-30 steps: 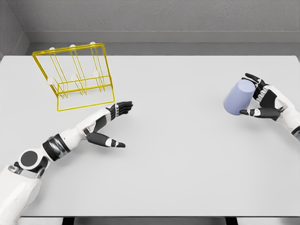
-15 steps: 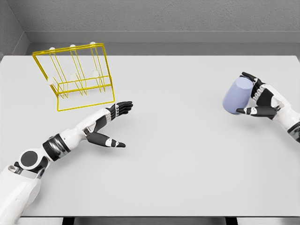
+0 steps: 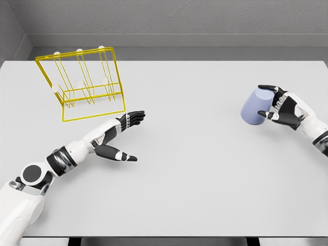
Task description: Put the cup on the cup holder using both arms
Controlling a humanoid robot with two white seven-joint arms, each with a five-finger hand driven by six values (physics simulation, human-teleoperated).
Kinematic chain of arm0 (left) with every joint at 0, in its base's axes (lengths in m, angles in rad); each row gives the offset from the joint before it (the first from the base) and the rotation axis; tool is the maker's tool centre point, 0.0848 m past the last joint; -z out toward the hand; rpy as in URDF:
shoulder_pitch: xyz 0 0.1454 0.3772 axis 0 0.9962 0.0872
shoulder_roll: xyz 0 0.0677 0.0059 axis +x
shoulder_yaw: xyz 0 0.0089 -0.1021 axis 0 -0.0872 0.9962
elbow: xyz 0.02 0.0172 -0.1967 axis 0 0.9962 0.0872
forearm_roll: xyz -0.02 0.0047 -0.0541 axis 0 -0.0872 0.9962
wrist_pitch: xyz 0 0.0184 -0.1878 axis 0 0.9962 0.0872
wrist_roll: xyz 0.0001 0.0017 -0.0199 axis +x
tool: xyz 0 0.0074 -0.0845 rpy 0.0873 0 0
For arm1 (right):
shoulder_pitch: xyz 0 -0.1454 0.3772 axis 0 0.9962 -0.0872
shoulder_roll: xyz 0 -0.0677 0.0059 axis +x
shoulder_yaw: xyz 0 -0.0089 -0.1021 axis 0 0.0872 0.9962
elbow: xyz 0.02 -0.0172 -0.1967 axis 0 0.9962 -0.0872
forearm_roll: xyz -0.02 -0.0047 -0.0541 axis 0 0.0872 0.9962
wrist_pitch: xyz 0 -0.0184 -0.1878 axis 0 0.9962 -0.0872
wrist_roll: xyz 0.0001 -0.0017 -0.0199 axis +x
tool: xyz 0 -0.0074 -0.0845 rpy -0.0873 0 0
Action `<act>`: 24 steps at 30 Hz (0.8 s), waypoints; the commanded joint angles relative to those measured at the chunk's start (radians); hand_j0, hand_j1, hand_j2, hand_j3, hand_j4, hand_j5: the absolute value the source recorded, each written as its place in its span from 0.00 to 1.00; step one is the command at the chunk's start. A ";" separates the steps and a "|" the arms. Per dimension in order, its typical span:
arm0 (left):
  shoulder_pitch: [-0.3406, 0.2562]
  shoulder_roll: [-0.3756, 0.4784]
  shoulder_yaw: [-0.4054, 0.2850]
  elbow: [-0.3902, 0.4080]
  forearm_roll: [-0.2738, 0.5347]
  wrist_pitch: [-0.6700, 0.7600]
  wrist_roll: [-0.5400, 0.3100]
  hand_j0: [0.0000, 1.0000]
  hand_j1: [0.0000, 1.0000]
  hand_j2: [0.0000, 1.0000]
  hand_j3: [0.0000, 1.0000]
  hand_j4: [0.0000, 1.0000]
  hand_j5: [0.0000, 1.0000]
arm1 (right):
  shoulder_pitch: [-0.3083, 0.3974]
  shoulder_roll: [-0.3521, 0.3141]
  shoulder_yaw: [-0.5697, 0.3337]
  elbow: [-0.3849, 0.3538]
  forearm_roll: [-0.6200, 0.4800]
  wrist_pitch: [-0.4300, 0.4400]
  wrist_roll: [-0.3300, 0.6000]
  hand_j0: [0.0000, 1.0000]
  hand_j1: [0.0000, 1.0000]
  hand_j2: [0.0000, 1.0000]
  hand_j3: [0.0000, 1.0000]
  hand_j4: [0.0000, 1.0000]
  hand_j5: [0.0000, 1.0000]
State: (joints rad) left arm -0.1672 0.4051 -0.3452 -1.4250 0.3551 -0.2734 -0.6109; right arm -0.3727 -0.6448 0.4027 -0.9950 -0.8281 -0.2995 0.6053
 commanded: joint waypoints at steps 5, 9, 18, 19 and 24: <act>-0.002 0.000 0.000 0.000 0.005 0.000 0.000 1.00 1.00 1.00 1.00 1.00 1.00 | -0.017 -0.007 0.015 -0.002 0.035 -0.004 0.006 0.66 0.66 0.66 0.66 0.66 0.66; -0.002 0.000 0.000 0.005 0.005 0.002 0.000 1.00 1.00 1.00 1.00 1.00 1.00 | -0.034 -0.009 0.015 -0.002 0.033 -0.004 0.006 0.66 0.66 0.66 0.66 0.66 0.66; -0.014 -0.002 -0.002 0.021 0.004 0.002 0.000 1.00 1.00 1.00 1.00 1.00 1.00 | -0.055 -0.010 0.015 -0.002 0.033 -0.004 0.006 0.65 0.65 0.65 0.65 0.65 0.65; -0.014 -0.003 -0.002 0.021 0.004 0.002 0.000 1.00 1.00 1.00 1.00 1.00 1.00 | -0.057 -0.012 0.015 -0.004 0.033 -0.006 0.006 0.65 0.65 0.65 0.65 0.65 0.65; -0.014 -0.003 -0.002 0.021 0.005 0.002 0.000 1.00 1.00 1.00 1.00 1.00 1.00 | -0.071 -0.010 0.016 -0.010 0.033 -0.004 0.006 0.64 0.64 0.64 0.64 0.64 0.64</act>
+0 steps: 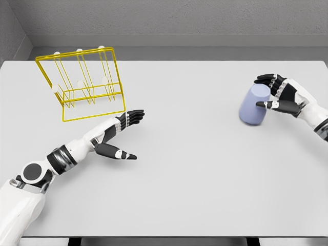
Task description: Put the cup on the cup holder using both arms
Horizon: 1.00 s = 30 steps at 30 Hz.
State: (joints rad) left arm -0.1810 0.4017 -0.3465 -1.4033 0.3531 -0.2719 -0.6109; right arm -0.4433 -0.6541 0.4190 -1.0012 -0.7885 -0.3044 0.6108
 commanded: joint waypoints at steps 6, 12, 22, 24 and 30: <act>0.000 0.000 0.000 0.000 0.006 0.000 0.000 1.00 1.00 1.00 1.00 1.00 1.00 | -0.006 0.001 0.000 -0.019 -0.006 0.001 0.000 0.62 0.62 0.62 0.62 0.62 0.62; -0.002 0.000 0.000 0.000 0.006 0.000 0.000 1.00 1.00 1.00 1.00 1.00 1.00 | -0.005 0.007 0.000 -0.050 -0.006 -0.001 0.000 0.62 0.62 0.62 0.62 0.62 0.62; -0.002 0.000 0.000 0.000 0.006 0.000 0.000 1.00 1.00 1.00 1.00 1.00 1.00 | -0.002 0.007 0.000 -0.113 -0.005 -0.001 0.000 0.62 0.62 0.62 0.62 0.62 0.62; -0.002 0.000 0.000 0.000 0.006 0.000 0.000 1.00 1.00 1.00 1.00 1.00 1.00 | -0.003 0.008 0.000 -0.114 -0.005 -0.001 0.000 0.62 0.62 0.62 0.62 0.62 0.62; -0.002 0.000 0.001 0.000 0.006 0.000 0.000 1.00 1.00 1.00 1.00 1.00 1.00 | 0.000 0.011 0.000 -0.169 -0.005 0.001 0.000 0.62 0.62 0.62 0.62 0.62 0.62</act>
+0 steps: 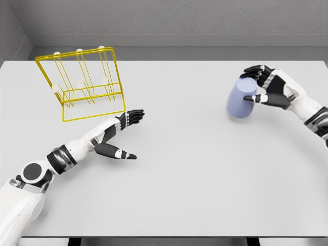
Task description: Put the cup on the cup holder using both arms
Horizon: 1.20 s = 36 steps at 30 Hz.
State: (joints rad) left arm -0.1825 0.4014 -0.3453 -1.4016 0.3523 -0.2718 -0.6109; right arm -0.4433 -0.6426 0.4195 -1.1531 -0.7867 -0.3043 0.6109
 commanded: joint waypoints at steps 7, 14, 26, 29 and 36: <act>0.000 0.001 0.000 0.000 0.007 0.002 0.000 1.00 1.00 1.00 1.00 1.00 1.00 | 0.006 0.006 0.001 -0.071 0.000 0.001 0.000 0.62 0.62 0.62 0.62 0.62 0.62; 0.000 0.001 0.000 0.000 0.007 0.000 0.000 1.00 1.00 1.00 1.00 1.00 1.00 | 0.006 0.020 0.016 -0.117 0.000 0.001 0.000 0.62 0.62 0.62 0.62 0.62 0.62; -0.002 0.001 0.000 0.000 0.007 0.002 0.000 1.00 1.00 1.00 1.00 1.00 1.00 | 0.003 0.080 0.064 -0.154 0.001 0.001 0.000 0.62 0.62 0.62 0.62 0.62 0.62; -0.002 0.001 0.000 0.001 0.007 0.002 0.000 1.00 1.00 1.00 1.00 1.00 1.00 | 0.006 0.098 0.070 -0.174 0.003 0.001 0.000 0.62 0.62 0.62 0.62 0.62 0.62; -0.002 0.001 0.000 0.003 0.007 0.002 0.000 1.00 1.00 1.00 1.00 1.00 1.00 | 0.009 0.129 0.102 -0.188 0.004 0.001 0.000 0.62 0.62 0.62 0.62 0.62 0.62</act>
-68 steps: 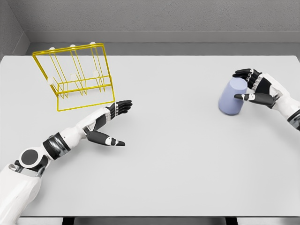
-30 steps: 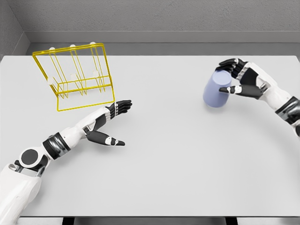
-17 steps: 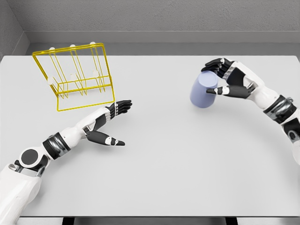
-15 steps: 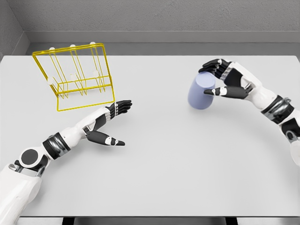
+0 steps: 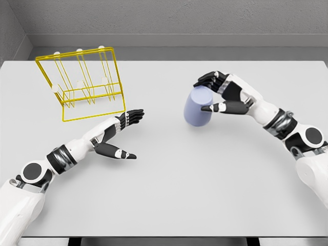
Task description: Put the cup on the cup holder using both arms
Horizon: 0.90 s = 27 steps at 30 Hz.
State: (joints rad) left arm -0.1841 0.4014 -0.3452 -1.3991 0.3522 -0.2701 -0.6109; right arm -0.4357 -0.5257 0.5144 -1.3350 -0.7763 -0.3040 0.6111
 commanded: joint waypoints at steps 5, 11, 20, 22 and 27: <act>0.000 0.001 0.000 0.000 0.007 0.000 0.000 1.00 1.00 1.00 1.00 1.00 1.00 | 0.000 0.023 0.041 -0.010 -0.005 -0.001 0.000 0.62 0.62 0.62 0.62 0.62 0.62; 0.000 -0.004 0.000 0.003 0.007 0.000 0.000 1.00 1.00 1.00 1.00 1.00 1.00 | -0.002 0.043 0.073 -0.021 -0.005 0.000 0.000 0.62 0.62 0.62 0.62 0.62 0.62; 0.000 -0.012 0.000 0.000 0.008 -0.001 0.000 1.00 1.00 1.00 1.00 1.00 1.00 | 0.000 0.056 0.107 -0.027 -0.003 -0.001 0.000 0.62 0.62 0.62 0.62 0.62 0.62; 0.000 -0.013 0.000 -0.001 0.010 -0.003 0.000 1.00 1.00 1.00 1.00 1.00 1.00 | 0.000 0.058 0.115 -0.029 -0.003 -0.001 0.000 0.62 0.62 0.62 0.62 0.62 0.62; 0.000 -0.027 0.002 -0.001 0.010 -0.005 0.000 1.00 1.00 1.00 1.00 1.00 1.00 | 0.000 0.072 0.119 -0.029 -0.003 -0.001 0.000 0.63 0.63 0.63 0.63 0.63 0.63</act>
State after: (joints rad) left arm -0.1841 0.3773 -0.3447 -1.3996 0.3551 -0.2744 -0.6109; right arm -0.4357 -0.4590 0.6319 -1.3625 -0.7726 -0.3056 0.6110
